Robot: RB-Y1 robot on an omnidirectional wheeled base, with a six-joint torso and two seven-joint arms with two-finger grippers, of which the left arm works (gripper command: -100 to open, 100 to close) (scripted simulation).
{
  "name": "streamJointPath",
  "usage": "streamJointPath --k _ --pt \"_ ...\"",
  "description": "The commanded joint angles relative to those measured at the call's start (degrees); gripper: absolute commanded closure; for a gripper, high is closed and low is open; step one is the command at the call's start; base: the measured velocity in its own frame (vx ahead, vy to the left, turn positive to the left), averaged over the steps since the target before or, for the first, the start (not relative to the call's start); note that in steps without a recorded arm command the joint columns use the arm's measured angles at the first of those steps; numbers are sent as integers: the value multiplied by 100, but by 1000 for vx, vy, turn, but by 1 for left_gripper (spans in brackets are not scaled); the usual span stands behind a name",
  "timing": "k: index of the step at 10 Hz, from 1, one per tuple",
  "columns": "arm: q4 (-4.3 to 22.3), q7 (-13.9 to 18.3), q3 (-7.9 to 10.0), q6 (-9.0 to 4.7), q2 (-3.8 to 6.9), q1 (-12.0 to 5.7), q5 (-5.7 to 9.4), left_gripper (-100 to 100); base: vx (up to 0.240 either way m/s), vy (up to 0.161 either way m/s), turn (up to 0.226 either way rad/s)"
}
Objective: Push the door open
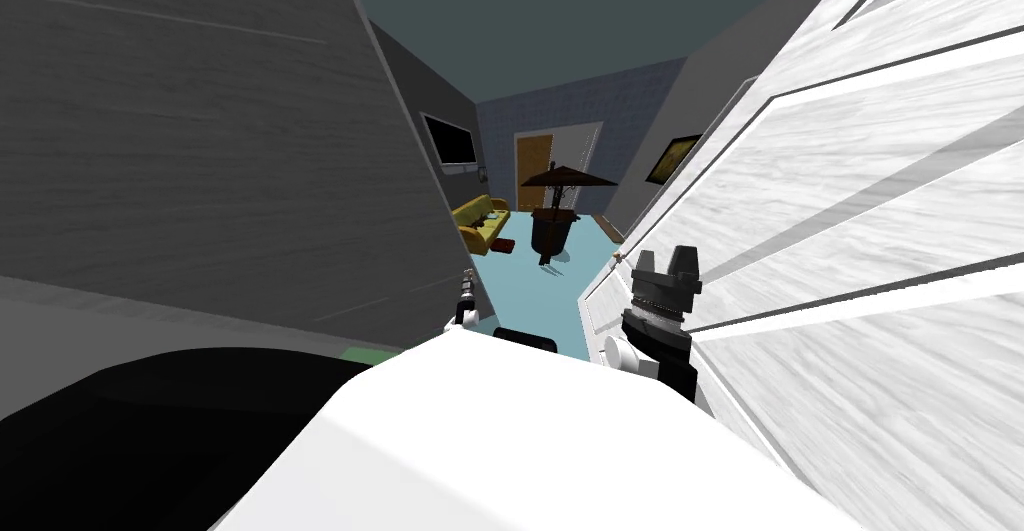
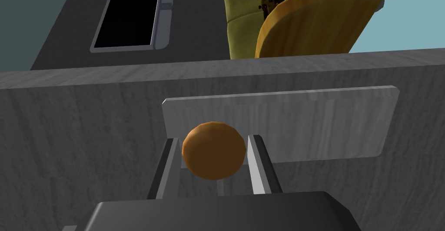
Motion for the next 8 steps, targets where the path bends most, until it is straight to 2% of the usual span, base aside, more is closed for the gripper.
streamJointPath --k 1,2,3,4,5,6,8 --pt "-281 -26 37 130 4 147 18 100 0 0 0" --pt "-340 -124 183 134 5 200 155 100 88 -5 -55" --pt "-340 -124 183 134 5 200 155 100 101 -12 -30" --pt "-380 -191 283 136 5 236 247 100 104 29 -33" --pt "-380 -191 283 136 5 236 247 100 101 32 -16" --pt "-422 -259 385 139 2 273 343 100 125 26 -46" --pt "-442 -294 436 140 1 292 390 100 89 9 -17"
